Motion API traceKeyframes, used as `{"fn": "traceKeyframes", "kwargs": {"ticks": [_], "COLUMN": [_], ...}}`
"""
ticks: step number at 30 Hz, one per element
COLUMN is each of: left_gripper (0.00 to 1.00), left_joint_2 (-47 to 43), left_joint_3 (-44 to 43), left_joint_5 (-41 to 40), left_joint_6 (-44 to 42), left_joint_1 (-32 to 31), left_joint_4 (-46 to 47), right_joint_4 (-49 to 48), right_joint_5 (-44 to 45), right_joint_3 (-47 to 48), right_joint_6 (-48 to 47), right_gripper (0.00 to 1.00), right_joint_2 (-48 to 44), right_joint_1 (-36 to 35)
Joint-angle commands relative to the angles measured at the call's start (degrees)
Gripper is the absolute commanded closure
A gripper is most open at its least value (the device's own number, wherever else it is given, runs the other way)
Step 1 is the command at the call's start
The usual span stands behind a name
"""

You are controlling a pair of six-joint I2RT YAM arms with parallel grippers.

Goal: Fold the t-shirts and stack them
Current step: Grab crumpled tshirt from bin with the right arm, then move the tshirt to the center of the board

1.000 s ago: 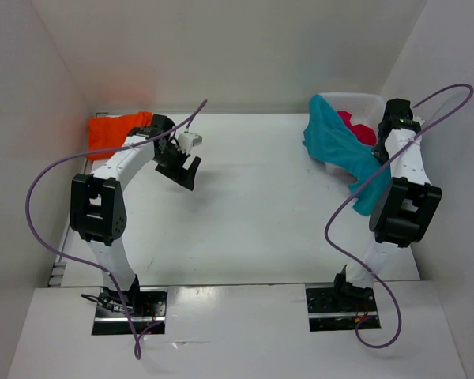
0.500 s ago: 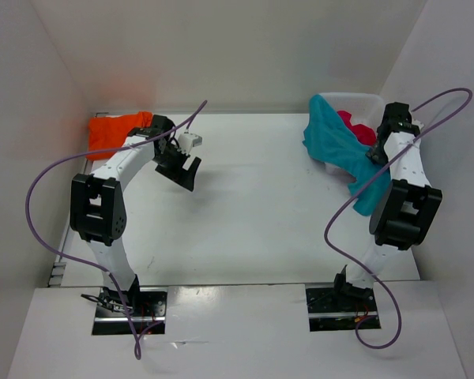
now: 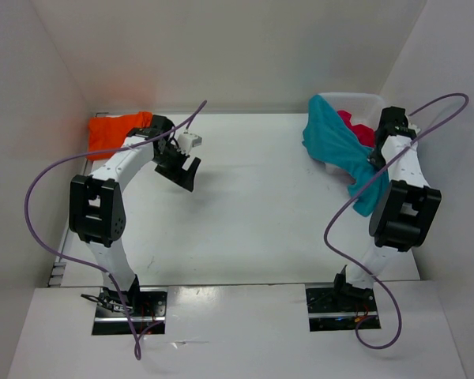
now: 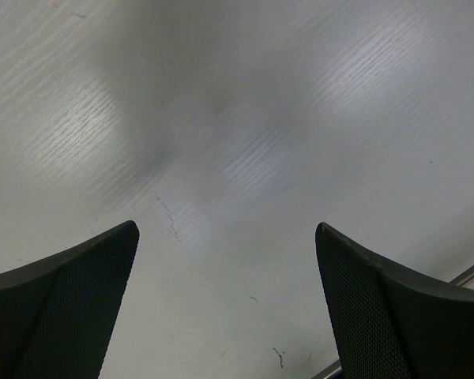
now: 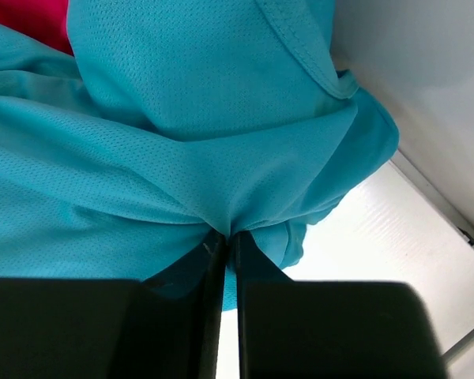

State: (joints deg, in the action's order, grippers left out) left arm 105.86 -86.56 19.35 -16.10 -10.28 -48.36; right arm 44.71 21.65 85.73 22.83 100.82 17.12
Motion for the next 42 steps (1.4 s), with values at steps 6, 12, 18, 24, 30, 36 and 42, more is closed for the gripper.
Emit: {"fn": "traceKeyframes", "kwargs": {"ticks": [6, 12, 18, 24, 30, 36, 42], "left_gripper": [0.01, 0.01, 0.01, 0.01, 0.01, 0.01, 0.01], "left_joint_2": [-2.4, -2.4, -2.4, -3.0, -5.0, -5.5, -6.9], "left_joint_3": [0.4, 0.4, -0.1, -3.2, -7.2, -9.1, -9.7], "left_joint_5": [1.3, 1.3, -0.3, 0.5, -1.9, -2.4, -6.7], "left_joint_6": [0.4, 0.4, 0.4, -0.7, -1.2, -1.2, -4.5], "left_joint_1": [-0.2, -0.2, -0.2, 1.8, 6.9, 6.9, 4.2], "left_joint_4": [-0.3, -0.9, -0.9, -2.0, -3.8, -4.8, -6.0], "right_joint_4": [1.6, 2.4, -1.4, -4.1, -0.7, 11.6, 21.6], "right_joint_5": [3.1, 8.8, 15.0, 2.4, -2.7, -10.8, -6.2], "right_joint_3": [3.2, 18.7, 36.0, 46.0, 54.3, 53.1, 57.2], "right_joint_6": [0.4, -2.8, -10.9, -15.3, -11.8, -5.5, -1.3], "right_gripper": [1.0, 1.0, 1.0, 1.0, 1.0, 0.32, 0.11], "right_joint_2": [-9.0, -14.3, -14.6, -13.9, -8.9, 4.6, 14.0], "right_joint_1": [-0.7, -8.1, -21.9, -34.7, -40.9, -41.4, -42.1]}}
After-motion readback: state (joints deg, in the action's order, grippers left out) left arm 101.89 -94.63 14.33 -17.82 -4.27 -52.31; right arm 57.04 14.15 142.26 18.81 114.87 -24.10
